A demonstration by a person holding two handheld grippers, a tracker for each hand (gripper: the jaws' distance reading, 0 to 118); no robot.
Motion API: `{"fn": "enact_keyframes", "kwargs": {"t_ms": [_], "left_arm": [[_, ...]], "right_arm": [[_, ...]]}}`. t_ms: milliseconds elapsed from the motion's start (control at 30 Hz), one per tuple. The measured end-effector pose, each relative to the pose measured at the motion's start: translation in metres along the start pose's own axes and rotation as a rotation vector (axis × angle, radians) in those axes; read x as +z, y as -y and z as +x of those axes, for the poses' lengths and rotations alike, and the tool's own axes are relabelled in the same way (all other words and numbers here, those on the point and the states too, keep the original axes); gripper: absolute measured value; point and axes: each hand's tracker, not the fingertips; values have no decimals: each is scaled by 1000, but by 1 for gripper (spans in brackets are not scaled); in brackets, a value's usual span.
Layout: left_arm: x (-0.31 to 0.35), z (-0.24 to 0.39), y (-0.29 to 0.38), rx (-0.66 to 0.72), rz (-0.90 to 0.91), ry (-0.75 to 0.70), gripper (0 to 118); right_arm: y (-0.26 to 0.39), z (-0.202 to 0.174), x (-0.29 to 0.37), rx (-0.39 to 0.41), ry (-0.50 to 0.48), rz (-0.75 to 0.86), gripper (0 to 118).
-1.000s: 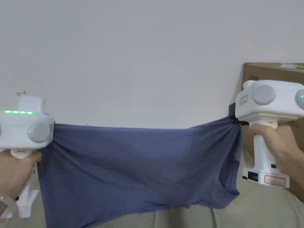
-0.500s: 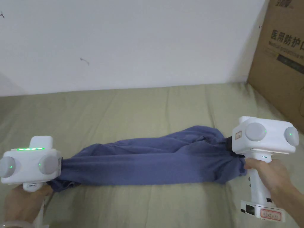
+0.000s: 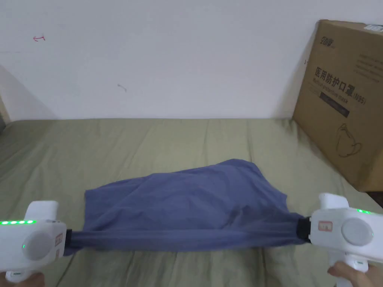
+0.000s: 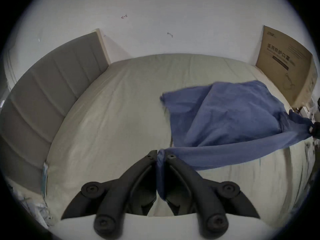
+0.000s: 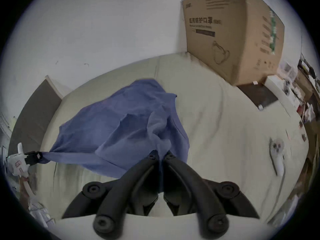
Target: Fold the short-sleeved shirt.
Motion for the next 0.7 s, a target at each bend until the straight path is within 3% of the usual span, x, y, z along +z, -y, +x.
{"fn": "enact_keyframes", "kwargs": {"t_ms": [100, 333, 400, 467, 500, 533, 567, 600, 633, 667, 700], "left_arm": [[42, -17, 56, -28, -45, 19, 5], [90, -31, 170, -90, -110, -8, 5], [95, -32, 189, -101, -114, -13, 5], [87, -39, 202, -98, -102, -10, 6], [87, -42, 205, -86, -100, -2, 9], [87, -45, 205, -68, -106, 7, 19], [82, -48, 208, -49, -114, 22, 35], [80, -53, 207, -33, -135, 53, 55], [80, -59, 208, -12, -132, 64, 83], [82, -65, 209, 26, -115, 75, 96], [96, -61, 209, 47, -111, 93, 102]], "right_arm": [[65, 14, 41, 7, 16, -44, 2], [176, 50, 93, -156, -8, -150, 2], [191, 53, 101, -146, -1, -155, 2], [197, 51, 107, -79, 20, -135, 2], [197, 49, 110, -63, 20, -126, 2], [197, 47, 113, -59, 21, -121, 3], [197, 45, 117, -67, 16, -113, 13], [197, 43, 119, -72, 17, -97, 37], [197, 40, 121, -70, 24, -95, 83], [197, 39, 122, -60, 26, -96, 92], [197, 38, 124, -34, 21, -100, 90]]}}
